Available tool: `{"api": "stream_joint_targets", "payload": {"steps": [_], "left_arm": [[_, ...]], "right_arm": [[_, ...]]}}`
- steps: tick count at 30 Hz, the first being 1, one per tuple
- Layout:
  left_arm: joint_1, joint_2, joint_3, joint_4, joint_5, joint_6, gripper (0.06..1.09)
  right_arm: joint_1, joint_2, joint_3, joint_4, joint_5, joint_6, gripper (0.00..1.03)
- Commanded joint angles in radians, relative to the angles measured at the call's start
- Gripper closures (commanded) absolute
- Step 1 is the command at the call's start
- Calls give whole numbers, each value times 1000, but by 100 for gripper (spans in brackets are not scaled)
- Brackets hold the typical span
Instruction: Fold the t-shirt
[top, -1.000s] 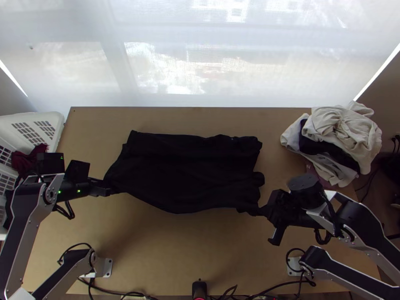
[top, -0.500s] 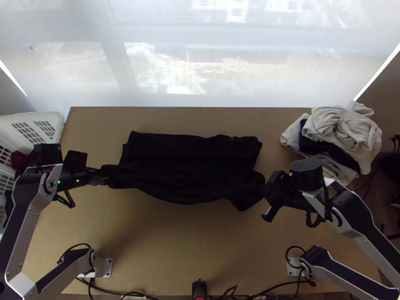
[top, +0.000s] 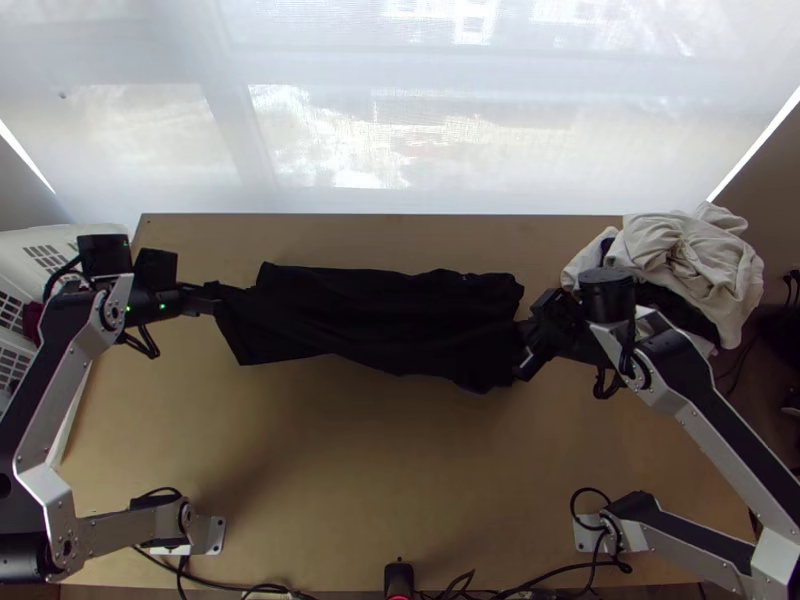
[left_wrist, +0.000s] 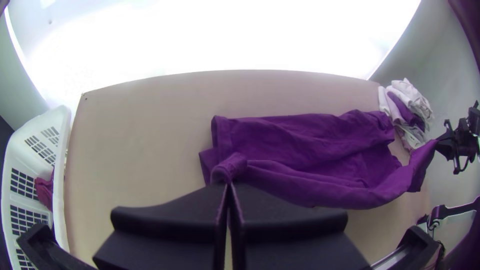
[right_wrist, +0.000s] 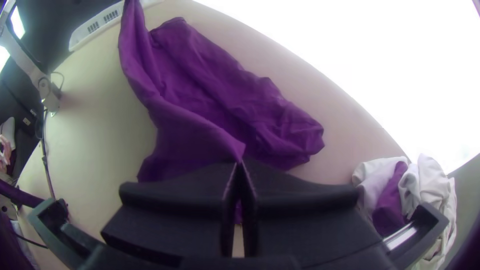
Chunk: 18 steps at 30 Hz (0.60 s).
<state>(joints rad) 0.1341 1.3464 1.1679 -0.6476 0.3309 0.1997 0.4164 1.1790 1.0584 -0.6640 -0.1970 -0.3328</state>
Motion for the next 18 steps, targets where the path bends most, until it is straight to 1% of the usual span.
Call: {"api": "stream_joint_targets", "payload": {"steps": [1,11,18], "left_arm": [[-27,158,138,32,-12,-17,105],[-37,336,286,51,-27,-23,105],[-34,436,378,55,-43,-23,105]], "right_arm": [[-87,160,80,76,-19,-25,100],[-148,410,245,145,-28,-31,100],[-183,553,361,155,-28,-32,100]]}}
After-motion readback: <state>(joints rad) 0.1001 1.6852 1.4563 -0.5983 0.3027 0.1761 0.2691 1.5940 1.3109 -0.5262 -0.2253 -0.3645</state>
